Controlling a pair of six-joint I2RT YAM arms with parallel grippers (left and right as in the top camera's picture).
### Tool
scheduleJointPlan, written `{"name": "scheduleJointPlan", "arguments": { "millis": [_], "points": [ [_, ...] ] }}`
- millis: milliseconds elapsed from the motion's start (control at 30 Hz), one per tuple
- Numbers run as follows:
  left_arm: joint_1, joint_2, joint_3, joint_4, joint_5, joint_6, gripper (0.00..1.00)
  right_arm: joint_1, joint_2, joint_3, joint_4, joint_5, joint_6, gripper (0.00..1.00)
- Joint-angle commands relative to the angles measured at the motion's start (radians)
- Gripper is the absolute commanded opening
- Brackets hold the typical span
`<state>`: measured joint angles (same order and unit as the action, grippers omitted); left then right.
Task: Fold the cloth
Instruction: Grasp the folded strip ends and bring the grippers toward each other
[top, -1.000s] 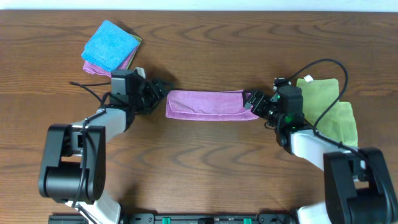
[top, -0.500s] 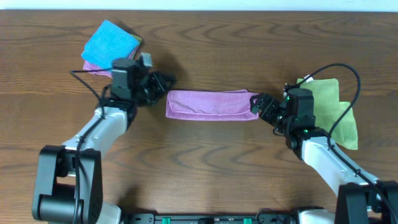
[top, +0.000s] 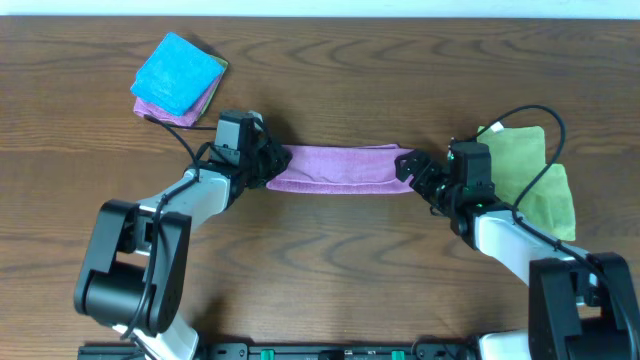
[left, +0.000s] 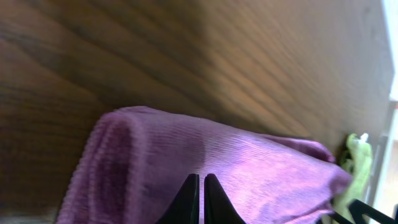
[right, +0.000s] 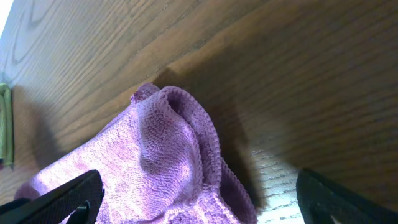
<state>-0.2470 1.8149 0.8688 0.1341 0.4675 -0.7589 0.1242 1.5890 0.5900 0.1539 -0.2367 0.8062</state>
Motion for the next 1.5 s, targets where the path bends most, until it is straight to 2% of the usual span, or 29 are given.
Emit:
{"name": "scheduleJointPlan", "arguments": {
  "millis": [0,300,367,467,500,567,633,667,1033,1200,1467],
  "points": [
    [-0.002,0.032,0.007,-0.004,-0.048,0.016,0.06,0.022,0.024,0.007,-0.005,-0.003,0.02,0.99],
    [-0.002,0.046,0.007,-0.013,-0.081,0.019,0.06,0.09,0.115,0.007,0.111,0.0,0.054,0.99],
    [-0.002,0.046,0.007,-0.027,-0.084,0.019,0.06,0.103,0.143,0.007,0.136,-0.001,0.055,0.96],
    [-0.002,0.046,0.007,-0.045,-0.083,0.023,0.06,0.119,0.182,0.008,0.175,-0.007,0.054,0.78],
    [-0.002,0.046,0.007,-0.05,-0.083,0.023,0.06,0.126,0.191,0.008,0.191,-0.007,0.053,0.64],
    [-0.001,0.046,0.007,-0.055,-0.083,0.023,0.06,0.132,0.197,0.008,0.225,-0.002,0.045,0.29],
    [0.001,0.046,0.007,-0.055,-0.083,0.023,0.06,0.132,0.196,0.008,0.267,0.0,0.011,0.08],
    [0.002,0.046,0.007,-0.055,-0.083,0.023,0.06,0.132,0.195,0.008,0.294,0.0,0.001,0.02],
    [0.032,0.045,0.025,-0.078,-0.056,0.05,0.06,0.169,0.044,0.024,0.322,-0.029,0.0,0.01],
    [0.032,0.045,0.033,-0.082,-0.054,0.05,0.06,0.222,0.036,0.074,0.307,-0.025,-0.008,0.01],
    [0.032,0.045,0.033,-0.082,-0.051,0.05,0.06,0.364,0.099,0.325,0.084,0.072,-0.158,0.01]
  ]
}}
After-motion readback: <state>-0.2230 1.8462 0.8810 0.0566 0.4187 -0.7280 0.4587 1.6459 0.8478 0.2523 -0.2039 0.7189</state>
